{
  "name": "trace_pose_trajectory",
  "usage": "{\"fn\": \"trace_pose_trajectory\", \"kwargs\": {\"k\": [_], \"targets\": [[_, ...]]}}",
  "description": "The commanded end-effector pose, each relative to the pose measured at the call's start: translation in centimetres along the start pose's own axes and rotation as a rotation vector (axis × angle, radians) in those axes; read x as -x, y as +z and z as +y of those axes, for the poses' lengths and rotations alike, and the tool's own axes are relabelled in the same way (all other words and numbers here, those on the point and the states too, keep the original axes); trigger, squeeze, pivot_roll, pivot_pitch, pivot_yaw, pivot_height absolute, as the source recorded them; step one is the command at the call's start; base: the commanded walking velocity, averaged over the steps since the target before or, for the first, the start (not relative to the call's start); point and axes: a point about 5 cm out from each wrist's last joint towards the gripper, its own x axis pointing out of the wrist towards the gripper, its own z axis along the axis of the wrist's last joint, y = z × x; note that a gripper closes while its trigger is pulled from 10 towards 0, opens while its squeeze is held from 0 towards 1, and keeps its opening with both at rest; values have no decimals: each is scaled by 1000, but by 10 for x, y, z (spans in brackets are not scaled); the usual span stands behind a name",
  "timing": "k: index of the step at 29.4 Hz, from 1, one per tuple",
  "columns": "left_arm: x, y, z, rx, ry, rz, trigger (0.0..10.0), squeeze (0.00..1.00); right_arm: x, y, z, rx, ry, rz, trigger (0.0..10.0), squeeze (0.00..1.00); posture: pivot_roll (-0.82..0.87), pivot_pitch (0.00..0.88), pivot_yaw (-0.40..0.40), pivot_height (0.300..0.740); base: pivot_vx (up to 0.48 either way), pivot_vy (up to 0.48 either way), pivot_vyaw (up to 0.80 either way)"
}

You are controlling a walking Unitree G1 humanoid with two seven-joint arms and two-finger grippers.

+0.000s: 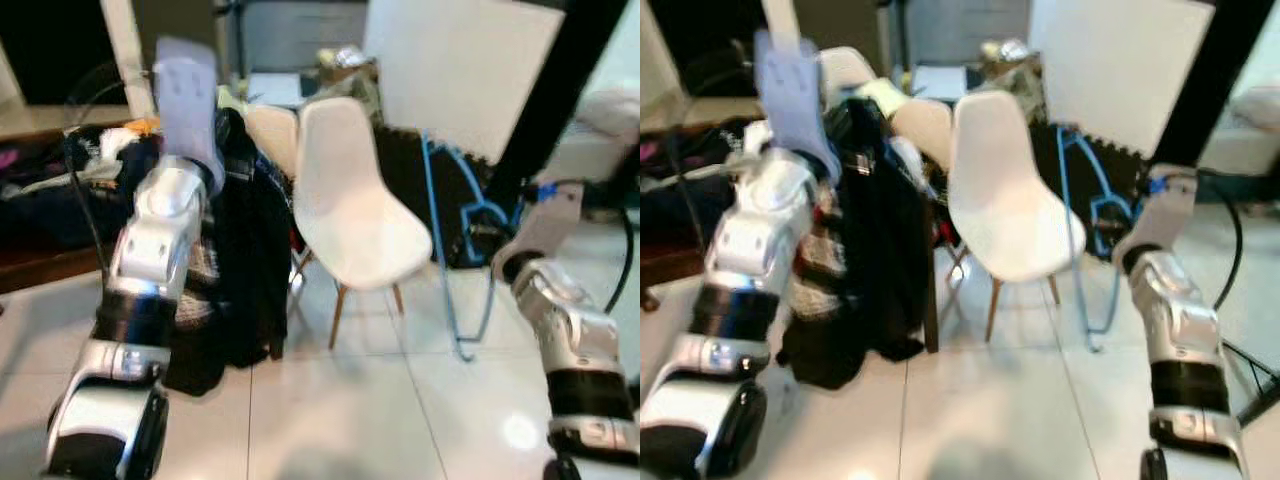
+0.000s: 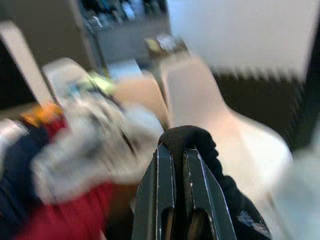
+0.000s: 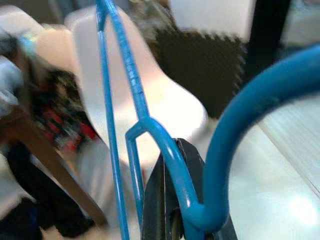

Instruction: Hang hanger

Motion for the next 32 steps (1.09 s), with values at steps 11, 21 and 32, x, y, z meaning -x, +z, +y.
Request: {"fn": "trace_pose_trajectory", "kwargs": {"k": [11,21,32], "targets": [[94,-189,-10,313,-156,609,10000,0,60,-136,-69,133,-164,441,10000,0,71,16,-34,740,0,0,-781],[154,-228,-4,557,-158,668,10000,0,117,-205,-71,-95,-136,567,10000,0,61,18,-45,740,0,0,-781],[157,-230,-9,508,-199,617,10000,0,123,-211,-55,-186,-91,462,10000,0,53,0,-26,740,0,0,-785]]}}
